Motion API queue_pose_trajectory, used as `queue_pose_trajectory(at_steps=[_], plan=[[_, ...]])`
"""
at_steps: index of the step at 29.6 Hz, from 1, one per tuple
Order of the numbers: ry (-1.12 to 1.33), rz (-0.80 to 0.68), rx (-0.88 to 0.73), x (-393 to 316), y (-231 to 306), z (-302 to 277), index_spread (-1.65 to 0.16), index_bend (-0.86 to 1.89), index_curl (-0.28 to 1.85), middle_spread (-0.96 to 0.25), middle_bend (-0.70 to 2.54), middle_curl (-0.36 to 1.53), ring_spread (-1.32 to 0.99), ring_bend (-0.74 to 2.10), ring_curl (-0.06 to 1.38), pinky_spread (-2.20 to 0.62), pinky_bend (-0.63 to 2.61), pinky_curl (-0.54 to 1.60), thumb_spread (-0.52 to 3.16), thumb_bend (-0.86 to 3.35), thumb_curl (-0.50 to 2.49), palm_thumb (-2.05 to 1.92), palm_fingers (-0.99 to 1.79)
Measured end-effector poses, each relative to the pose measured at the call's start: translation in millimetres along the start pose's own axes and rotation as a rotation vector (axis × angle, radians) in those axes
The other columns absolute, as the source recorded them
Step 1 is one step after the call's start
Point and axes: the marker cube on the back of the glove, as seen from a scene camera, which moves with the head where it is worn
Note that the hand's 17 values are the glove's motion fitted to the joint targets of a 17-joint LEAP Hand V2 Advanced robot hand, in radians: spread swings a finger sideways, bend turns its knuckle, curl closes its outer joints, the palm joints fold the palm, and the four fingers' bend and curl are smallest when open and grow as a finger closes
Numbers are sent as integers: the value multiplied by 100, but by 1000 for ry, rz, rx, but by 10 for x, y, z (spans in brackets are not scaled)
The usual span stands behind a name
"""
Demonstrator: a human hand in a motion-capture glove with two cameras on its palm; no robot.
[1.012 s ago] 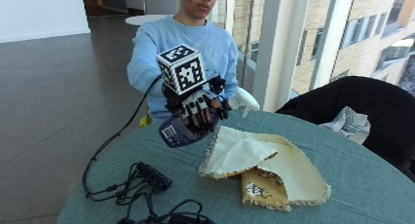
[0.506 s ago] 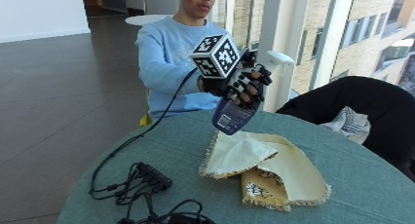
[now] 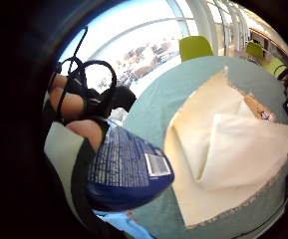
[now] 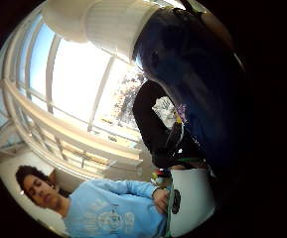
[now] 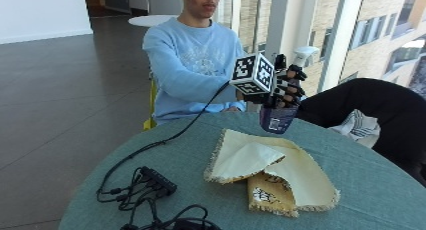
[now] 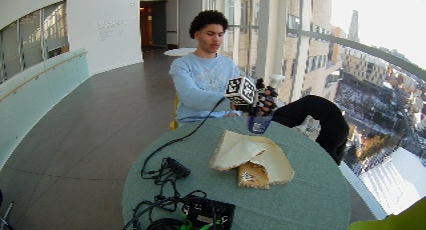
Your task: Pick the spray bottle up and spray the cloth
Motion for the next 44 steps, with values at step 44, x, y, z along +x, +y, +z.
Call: queue_pose_trajectory(at_steps=[44], plan=[[-165,-72,-36,-92,234,760,-39,-3,6,-10,32,45,-6,62,39,7,53,39,96,-3,61,86,68]])
